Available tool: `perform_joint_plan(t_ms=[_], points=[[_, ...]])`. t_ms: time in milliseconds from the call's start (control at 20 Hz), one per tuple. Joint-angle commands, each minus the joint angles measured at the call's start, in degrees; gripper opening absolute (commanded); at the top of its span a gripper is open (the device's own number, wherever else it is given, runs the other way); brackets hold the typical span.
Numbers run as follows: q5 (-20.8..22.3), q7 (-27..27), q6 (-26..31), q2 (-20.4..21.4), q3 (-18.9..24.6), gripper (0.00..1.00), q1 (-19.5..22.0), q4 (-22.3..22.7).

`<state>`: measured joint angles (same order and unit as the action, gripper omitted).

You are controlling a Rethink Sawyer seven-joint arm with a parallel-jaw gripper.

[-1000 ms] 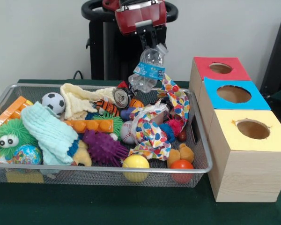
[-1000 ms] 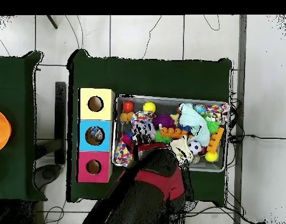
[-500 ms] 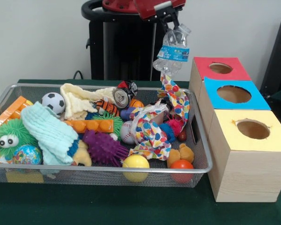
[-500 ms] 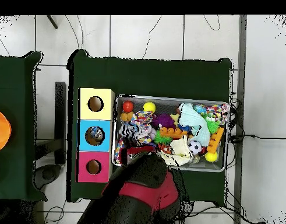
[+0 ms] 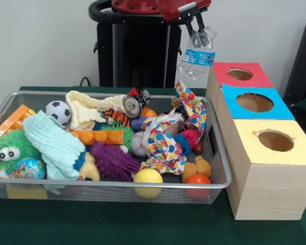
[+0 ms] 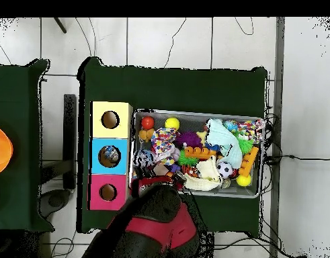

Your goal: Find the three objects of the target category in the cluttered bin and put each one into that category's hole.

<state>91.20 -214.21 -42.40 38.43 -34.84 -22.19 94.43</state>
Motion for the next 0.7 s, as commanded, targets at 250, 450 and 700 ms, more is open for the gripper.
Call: perform_joint_plan(t_ms=[250, 450, 700], points=[[0.3, -16.0, 2.5, -6.0, 4.4, 0.0, -3.1, 4.2], [-0.3, -16.1, 3.2, -7.2, 4.3, 0.0, -4.6, 3.7], [-1.7, -15.6, 4.6, -7.4, 4.1, 0.0, -6.0, 3.3]])
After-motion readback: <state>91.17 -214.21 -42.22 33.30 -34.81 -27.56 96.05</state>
